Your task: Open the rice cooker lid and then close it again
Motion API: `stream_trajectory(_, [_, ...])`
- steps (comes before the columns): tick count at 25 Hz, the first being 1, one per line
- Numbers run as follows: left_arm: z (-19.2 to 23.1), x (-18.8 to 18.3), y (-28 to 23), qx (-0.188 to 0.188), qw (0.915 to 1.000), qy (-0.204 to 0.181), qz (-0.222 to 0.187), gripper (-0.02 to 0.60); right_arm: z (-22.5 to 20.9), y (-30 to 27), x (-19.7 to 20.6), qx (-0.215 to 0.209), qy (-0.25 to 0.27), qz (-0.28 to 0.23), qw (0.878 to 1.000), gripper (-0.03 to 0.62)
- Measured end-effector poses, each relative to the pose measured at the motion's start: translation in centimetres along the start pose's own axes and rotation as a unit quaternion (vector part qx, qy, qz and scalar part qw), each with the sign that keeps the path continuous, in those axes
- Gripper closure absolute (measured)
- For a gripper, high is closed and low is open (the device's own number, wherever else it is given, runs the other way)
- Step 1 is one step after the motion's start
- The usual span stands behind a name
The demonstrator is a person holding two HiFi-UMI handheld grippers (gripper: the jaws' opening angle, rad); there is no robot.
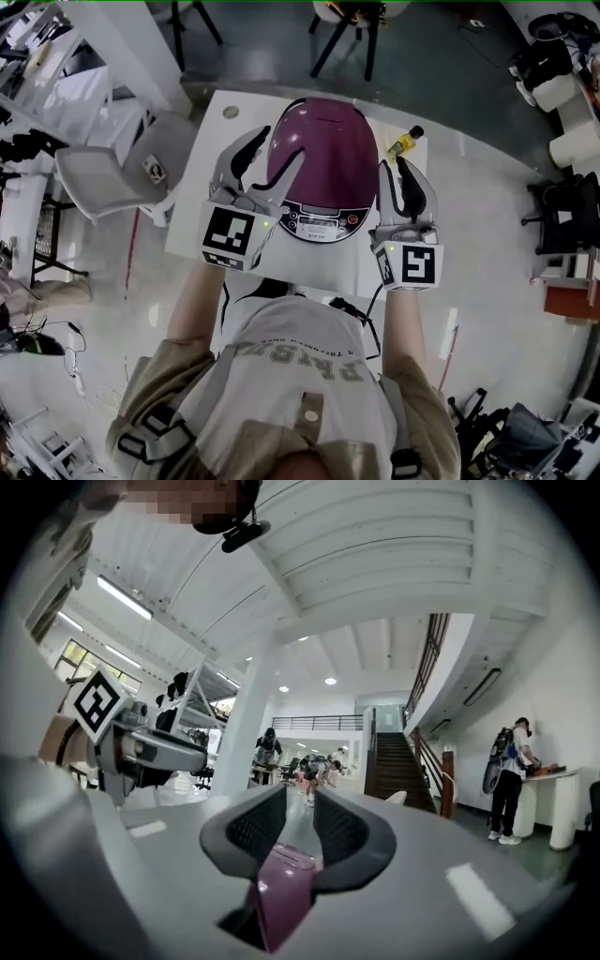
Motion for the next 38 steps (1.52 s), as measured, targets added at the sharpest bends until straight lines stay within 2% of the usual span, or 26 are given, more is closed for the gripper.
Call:
stream_trajectory(2, [-0.1,0.5,0.0,-0.009,0.9997,0.021,-0.003,0.341,0.3,0.2,-0.1,0.018,-0.011,-0.009,1.000,0.531])
stream_trajectory(4, [-0.3,0.7,0.1,-0.021,0.9993,0.030,-0.009,0.370,0.6,0.2,-0.2,0.027,-0.017,-0.014,0.999,0.537])
stream_trajectory(8, [-0.7,0.7,0.4,-0.058,0.9978,0.007,-0.032,0.437,1.3,0.2,-0.3,0.031,-0.019,-0.018,0.999,0.553])
stream_trajectory(12, [-1.0,0.9,0.7,-0.077,0.9959,0.009,-0.046,0.524,1.9,0.4,-0.2,0.036,-0.025,-0.022,0.999,0.592])
stream_trajectory(16, [-1.0,0.8,1.1,-0.105,0.9926,0.010,-0.059,0.571,2.5,0.7,-0.3,0.036,-0.024,-0.026,0.999,0.592])
stream_trajectory(20, [-1.2,0.6,1.5,-0.110,0.9915,0.009,-0.068,0.572,2.7,0.9,-0.5,0.040,-0.026,-0.034,0.998,0.592])
stream_trajectory(30, [-1.6,-0.7,2.1,-0.094,0.9900,-0.002,-0.105,0.572,3.1,1.2,-1.2,0.052,-0.027,-0.055,0.997,0.592])
stream_trajectory(34, [-1.6,-0.8,2.4,-0.098,0.9885,-0.007,-0.116,0.572,3.4,1.5,-1.3,0.075,-0.003,-0.064,0.995,0.594])
stream_trajectory(38, [-1.8,-1.0,2.5,-0.096,0.9874,-0.007,-0.125,0.572,3.2,1.4,-2.0,0.087,0.000,-0.072,0.994,0.594])
Point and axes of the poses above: the fingertips, and each gripper's own axes: y backward along the fingers, z to its left, x out of its underside, the point moved 10 cm from there along y, backward along the fingers, and after that the axes turned 4 degrees about -z, right-handed, at the moved point
